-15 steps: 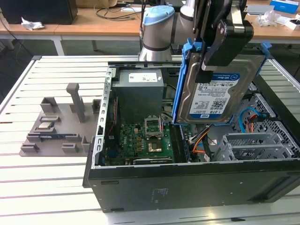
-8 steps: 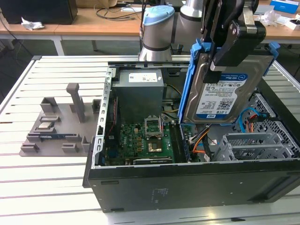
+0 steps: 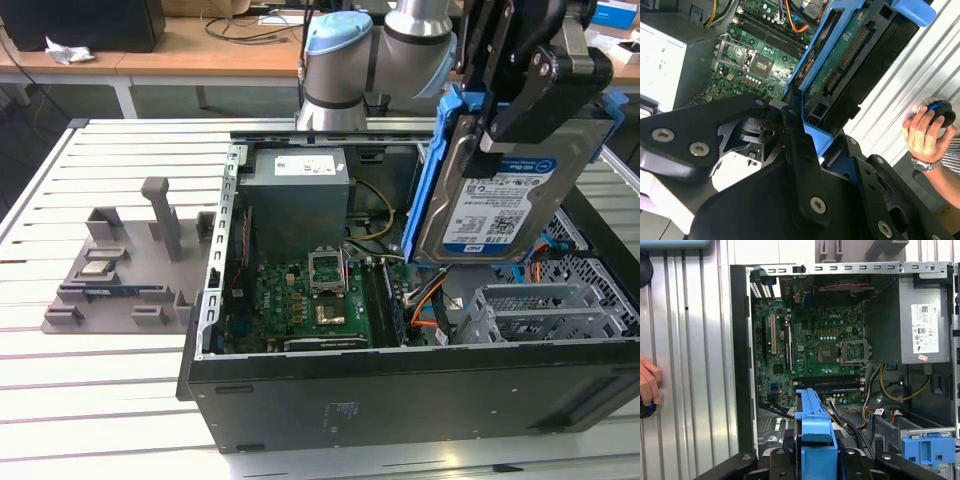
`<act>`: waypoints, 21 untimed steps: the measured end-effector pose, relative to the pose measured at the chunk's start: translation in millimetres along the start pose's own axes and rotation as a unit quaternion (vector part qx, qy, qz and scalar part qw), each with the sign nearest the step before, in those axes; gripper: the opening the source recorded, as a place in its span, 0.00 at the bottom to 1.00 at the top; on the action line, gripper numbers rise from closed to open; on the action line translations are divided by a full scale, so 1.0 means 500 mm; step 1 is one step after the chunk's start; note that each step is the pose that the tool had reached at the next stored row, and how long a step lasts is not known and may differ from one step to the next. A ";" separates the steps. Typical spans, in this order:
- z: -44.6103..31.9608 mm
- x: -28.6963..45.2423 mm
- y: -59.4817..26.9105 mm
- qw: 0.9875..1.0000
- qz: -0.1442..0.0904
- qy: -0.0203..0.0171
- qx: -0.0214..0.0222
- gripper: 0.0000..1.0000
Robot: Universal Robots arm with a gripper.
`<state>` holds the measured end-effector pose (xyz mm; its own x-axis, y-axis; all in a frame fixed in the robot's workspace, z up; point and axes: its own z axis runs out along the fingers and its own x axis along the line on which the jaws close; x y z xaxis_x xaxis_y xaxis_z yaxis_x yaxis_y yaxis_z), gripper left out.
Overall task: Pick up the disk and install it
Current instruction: 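Pick up the disk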
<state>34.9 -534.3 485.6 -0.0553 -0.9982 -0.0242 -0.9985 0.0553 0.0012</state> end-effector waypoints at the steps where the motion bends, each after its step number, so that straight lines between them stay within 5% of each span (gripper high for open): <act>1: 0.000 0.000 -0.003 1.000 0.000 0.000 0.000 0.37; 8: 0.001 0.014 -0.027 1.000 0.000 0.000 0.000 0.37; 21: 0.003 0.049 -0.031 1.000 0.000 0.000 0.000 0.37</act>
<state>48.8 -559.5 483.3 -0.0553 -0.9982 -0.0242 -0.9985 0.0553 0.0017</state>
